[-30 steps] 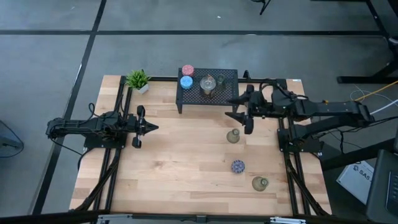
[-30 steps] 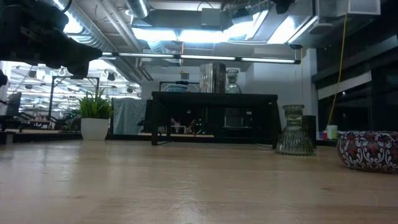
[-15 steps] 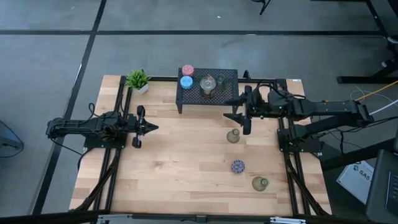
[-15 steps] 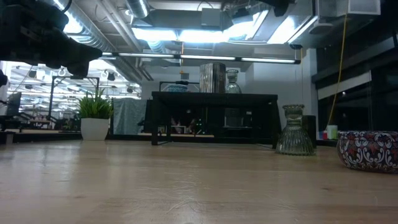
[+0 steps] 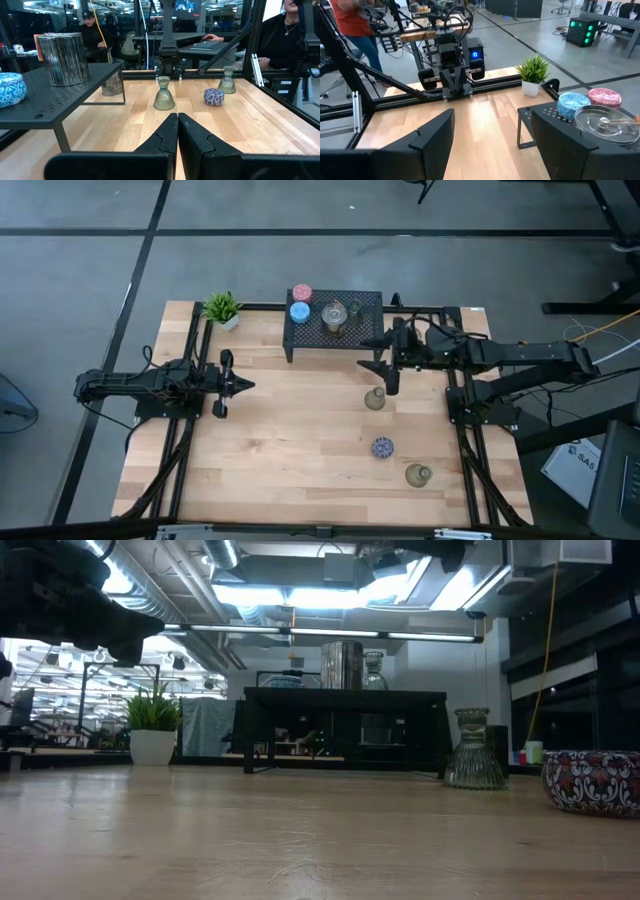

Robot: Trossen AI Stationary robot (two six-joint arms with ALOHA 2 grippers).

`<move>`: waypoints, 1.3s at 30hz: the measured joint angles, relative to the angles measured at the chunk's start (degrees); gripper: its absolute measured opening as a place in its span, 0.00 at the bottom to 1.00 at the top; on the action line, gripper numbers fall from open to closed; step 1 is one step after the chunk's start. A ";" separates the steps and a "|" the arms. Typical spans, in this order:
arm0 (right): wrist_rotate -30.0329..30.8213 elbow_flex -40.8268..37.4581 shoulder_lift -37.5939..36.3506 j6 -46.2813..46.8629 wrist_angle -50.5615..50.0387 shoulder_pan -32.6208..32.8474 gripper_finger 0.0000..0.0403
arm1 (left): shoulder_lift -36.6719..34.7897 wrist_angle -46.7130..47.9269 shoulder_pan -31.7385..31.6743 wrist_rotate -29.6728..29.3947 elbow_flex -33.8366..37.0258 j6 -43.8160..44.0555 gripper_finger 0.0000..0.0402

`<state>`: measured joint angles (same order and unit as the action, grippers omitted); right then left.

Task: Pick & Place candle stick holders
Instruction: Adjust the green candle holder on the shelf

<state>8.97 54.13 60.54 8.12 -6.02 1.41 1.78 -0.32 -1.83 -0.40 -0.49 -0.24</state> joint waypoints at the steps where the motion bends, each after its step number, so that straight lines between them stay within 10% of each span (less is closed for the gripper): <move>1: 0.00 0.00 0.39 0.00 -0.14 0.00 0.65 | 0.00 0.00 0.00 0.00 0.00 0.03 0.02; 20: -6.16 -0.02 6.37 0.00 -4.27 -7.20 0.64 | 0.00 0.01 0.02 0.00 0.00 0.01 0.01; 39: -3.21 2.23 6.65 -0.65 -12.27 -21.11 0.37 | -0.02 0.00 0.01 0.00 0.00 -0.02 0.02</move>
<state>5.77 56.36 67.20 7.47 -18.29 -19.70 1.76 -0.32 -1.82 -0.40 -0.49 -0.25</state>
